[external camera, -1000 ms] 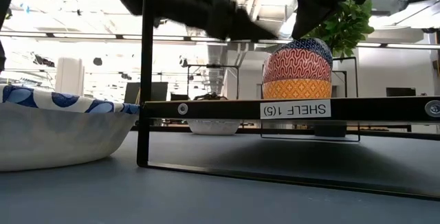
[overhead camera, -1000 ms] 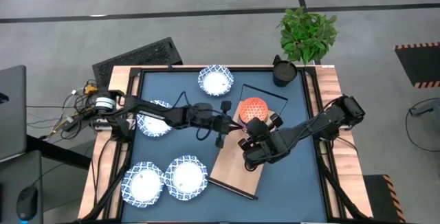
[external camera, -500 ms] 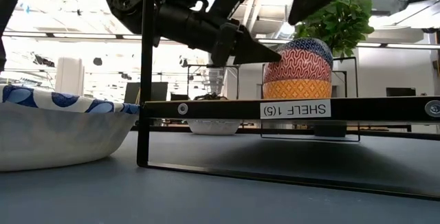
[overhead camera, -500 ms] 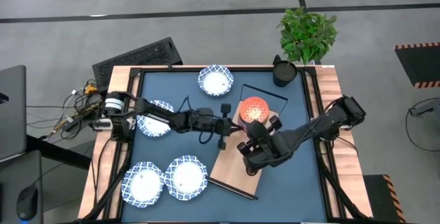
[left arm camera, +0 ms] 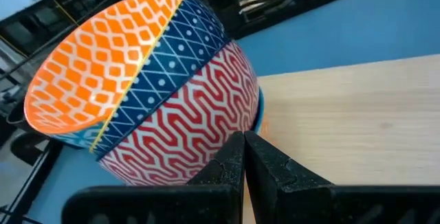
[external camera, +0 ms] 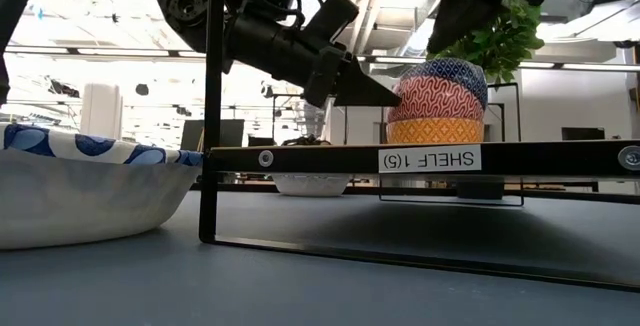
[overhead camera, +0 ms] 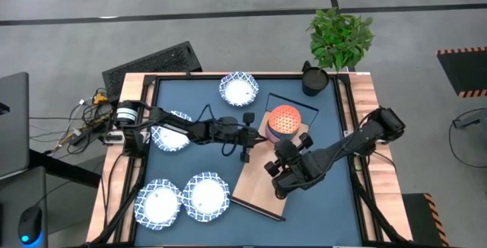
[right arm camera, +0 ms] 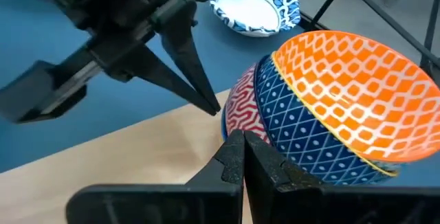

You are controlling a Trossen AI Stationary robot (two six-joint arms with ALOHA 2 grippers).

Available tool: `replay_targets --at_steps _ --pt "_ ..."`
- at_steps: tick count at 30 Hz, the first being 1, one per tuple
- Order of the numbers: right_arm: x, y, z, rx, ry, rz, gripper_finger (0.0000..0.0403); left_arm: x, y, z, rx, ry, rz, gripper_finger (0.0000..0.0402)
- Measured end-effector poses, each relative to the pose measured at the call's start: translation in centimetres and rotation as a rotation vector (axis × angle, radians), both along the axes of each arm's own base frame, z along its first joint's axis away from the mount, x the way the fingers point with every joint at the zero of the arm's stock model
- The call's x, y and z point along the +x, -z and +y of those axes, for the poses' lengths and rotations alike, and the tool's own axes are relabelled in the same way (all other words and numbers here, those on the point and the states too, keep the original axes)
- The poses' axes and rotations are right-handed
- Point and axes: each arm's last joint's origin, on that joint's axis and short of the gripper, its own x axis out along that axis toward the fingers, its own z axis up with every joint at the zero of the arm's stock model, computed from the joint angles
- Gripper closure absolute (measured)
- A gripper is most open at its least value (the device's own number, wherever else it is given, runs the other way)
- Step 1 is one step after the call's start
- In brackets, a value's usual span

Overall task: Place and stack bowls onto a shelf
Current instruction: Adjust the stacked bowls on the shelf

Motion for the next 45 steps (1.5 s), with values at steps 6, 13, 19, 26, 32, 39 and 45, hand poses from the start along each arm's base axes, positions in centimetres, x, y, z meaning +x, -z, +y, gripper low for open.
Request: replay_targets --at_steps 6,13,19,26,32,39,45 --pt "-0.5 0.0 -0.2 -0.033 0.012 -0.013 0.0374 -0.5 -0.7 -0.6 0.013 0.004 -0.042 0.0401" --pt "-4.7 -0.9 1.4 -0.026 0.113 -0.013 0.0378 -1.5 -2.6 -2.1 0.034 0.082 -0.234 0.0401" --pt "-5.3 -0.2 1.9 0.015 0.145 -0.046 0.0373 -0.5 -0.4 -1.7 0.075 0.034 -0.227 0.0401" --pt "-4.0 -0.1 1.2 0.047 0.160 -0.088 0.0378 0.4 -0.3 -1.6 0.134 -0.057 -0.264 0.0401" --pt "-4.2 -0.1 1.1 0.040 0.165 -0.064 0.0370 0.5 -0.8 -1.7 0.134 -0.043 -0.280 0.0401" --pt "-4.2 -0.1 1.1 0.044 0.166 -0.065 0.0379 1.4 0.1 -1.6 0.152 -0.061 -0.240 0.0401" --pt "-4.2 -0.1 1.1 0.059 0.174 -0.068 0.0367 1.7 0.7 -1.4 0.120 -0.080 -0.175 0.0402"
